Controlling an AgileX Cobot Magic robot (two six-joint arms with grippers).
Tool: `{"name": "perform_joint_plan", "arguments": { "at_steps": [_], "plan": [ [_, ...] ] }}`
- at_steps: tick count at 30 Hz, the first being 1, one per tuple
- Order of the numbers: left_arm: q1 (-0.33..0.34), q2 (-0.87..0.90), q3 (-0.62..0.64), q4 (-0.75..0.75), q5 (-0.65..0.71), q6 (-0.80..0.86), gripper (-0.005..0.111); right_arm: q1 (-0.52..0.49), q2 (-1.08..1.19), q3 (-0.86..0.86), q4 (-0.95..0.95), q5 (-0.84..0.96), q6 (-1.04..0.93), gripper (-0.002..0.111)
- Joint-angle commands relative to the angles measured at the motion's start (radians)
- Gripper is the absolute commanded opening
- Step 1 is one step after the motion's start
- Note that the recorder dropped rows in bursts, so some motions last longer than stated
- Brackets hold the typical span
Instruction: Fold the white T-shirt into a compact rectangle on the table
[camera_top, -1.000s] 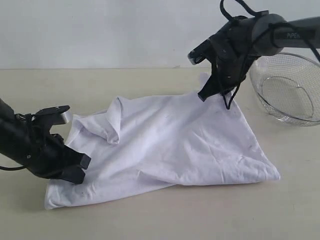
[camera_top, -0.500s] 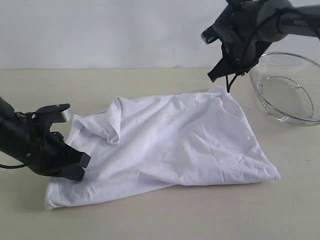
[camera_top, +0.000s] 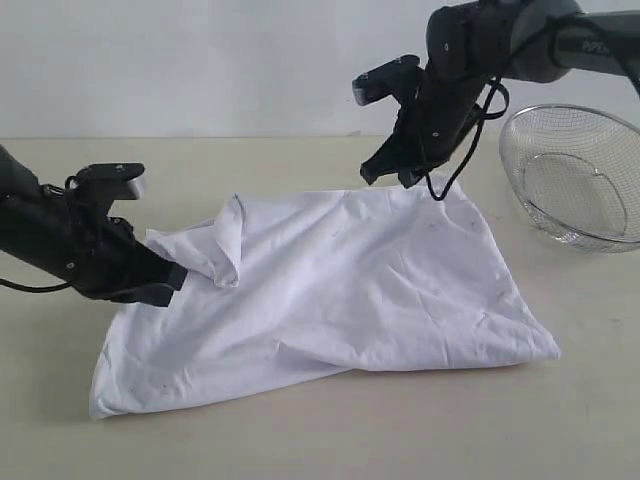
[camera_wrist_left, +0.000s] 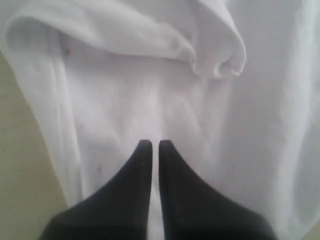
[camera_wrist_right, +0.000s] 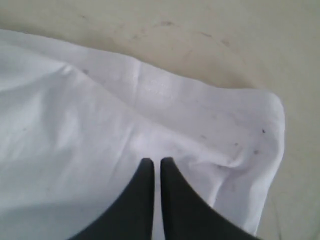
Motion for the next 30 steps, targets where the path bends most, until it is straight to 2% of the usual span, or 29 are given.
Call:
{"name": "perform_joint_plan", "arguments": {
  "at_steps": [1,5,15,17,19,20,21,22,24,26,30],
  "plan": [
    [0.003,0.017,-0.048,-0.109,0.101,0.104,0.005,-0.033,0.021,-0.005,-0.016,-0.059,0.020,0.001],
    [-0.033,0.022,-0.089,-0.244,0.103,0.265,0.005,-0.056,0.054,-0.005,-0.016,-0.077,0.033,0.000],
    [-0.126,0.197,-0.315,-0.260,0.148,0.253,0.005,-0.067,0.117,-0.005,-0.039,-0.095,0.091,0.000],
    [-0.128,0.253,-0.353,-0.250,0.143,0.203,0.005,-0.067,0.120,-0.005,-0.039,-0.093,0.091,0.000],
    [-0.126,0.295,-0.377,-0.117,0.101,0.089,0.005,-0.067,0.120,-0.005,-0.039,-0.091,0.091,0.000],
    [-0.126,0.314,-0.392,0.030,0.074,-0.035,0.005,-0.067,0.120,-0.005,-0.039,-0.091,0.089,0.000],
    [-0.126,0.318,-0.396,0.093,0.060,-0.090,0.005,-0.067,0.120,-0.005,-0.039,-0.086,0.089,0.000],
    [-0.124,0.320,-0.406,0.249,0.020,-0.207,0.005,-0.067,0.120,-0.005,-0.039,-0.081,0.089,0.000],
    [-0.103,0.320,-0.441,0.434,0.012,-0.334,0.005,-0.067,0.120,-0.005,-0.039,-0.066,0.089,0.000],
    [-0.067,0.320,-0.488,0.500,0.003,-0.394,0.005,-0.067,0.124,-0.005,-0.039,-0.050,0.089,0.000],
    [-0.024,0.320,-0.575,0.505,0.042,-0.391,0.005,-0.067,0.177,-0.005,-0.039,-0.036,0.089,0.000]
  ]
}}
